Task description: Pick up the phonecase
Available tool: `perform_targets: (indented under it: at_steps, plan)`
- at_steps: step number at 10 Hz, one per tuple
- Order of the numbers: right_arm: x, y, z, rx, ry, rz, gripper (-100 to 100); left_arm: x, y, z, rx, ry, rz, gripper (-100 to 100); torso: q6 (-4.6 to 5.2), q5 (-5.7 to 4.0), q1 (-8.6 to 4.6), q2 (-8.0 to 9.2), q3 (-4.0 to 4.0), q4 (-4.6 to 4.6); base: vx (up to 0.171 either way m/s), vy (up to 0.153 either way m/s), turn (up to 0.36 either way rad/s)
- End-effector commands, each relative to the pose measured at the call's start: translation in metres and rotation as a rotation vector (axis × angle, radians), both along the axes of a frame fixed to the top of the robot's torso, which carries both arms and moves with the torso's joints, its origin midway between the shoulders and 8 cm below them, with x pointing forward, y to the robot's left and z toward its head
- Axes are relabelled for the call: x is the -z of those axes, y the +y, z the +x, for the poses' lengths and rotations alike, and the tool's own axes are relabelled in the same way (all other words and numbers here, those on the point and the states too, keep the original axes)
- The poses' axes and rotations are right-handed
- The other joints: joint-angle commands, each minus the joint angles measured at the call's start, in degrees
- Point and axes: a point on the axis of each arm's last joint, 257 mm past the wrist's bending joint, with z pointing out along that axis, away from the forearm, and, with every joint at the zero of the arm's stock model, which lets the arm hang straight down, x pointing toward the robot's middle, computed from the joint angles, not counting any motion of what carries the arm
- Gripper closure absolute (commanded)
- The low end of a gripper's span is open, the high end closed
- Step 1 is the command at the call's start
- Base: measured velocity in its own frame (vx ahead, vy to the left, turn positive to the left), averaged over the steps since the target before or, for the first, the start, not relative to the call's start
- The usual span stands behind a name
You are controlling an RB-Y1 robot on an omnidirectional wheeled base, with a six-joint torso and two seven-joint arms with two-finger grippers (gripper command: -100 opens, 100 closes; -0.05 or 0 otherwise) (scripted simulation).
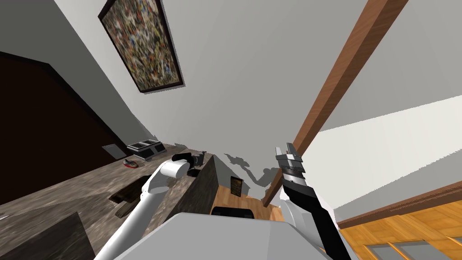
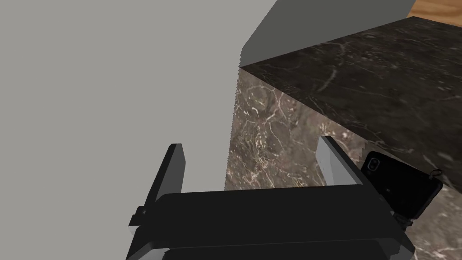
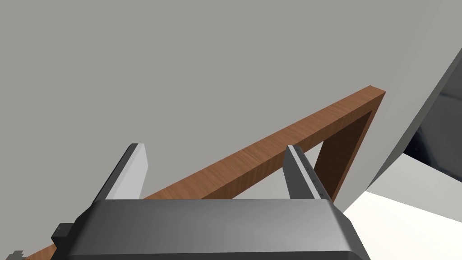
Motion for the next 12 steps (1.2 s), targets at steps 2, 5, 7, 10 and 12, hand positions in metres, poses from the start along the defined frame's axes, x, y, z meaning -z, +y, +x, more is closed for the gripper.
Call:
perform_targets:
  at_steps: [2,5,7,10,12]
  plan:
    - [0.0,0.0,0.0,0.0,0.0,0.0,0,0.019,0.01,-0.014,-0.005,0.091,0.016,-100,-0.01,0.0,0.0,0.01,0.0,0.0,0.018,0.018,-0.019]
    - [0.0,0.0,0.0,0.0,0.0,0.0,0,0.035,0.019,-0.028,-0.011,0.18,0.028,-100,-0.01,0.0,-0.02,0.0,0.0,0.0,0.017,0.018,-0.011]
    - [0.0,0.0,0.0,0.0,0.0,0.0,0,0.04,0.02,-0.034,-0.012,0.211,0.031,-100,-0.01,0.0,-0.01,-0.01,-0.01,-0.01,0.015,0.015,-0.008]
    - [0.0,0.0,0.0,0.0,0.0,0.0,0,0.061,0.035,-0.055,-0.02,0.33,0.044,-100,-0.01,0.0,0.0,0.0,0.0,0.0,0.023,0.023,-0.02]
    - [0.0,0.0,0.0,0.0,0.0,0.0,0,0.072,0.042,-0.07,-0.024,0.403,0.049,-100,-0.01,0.01,0.02,-0.04,-0.02,-0.01,0.027,0.026,-0.025]
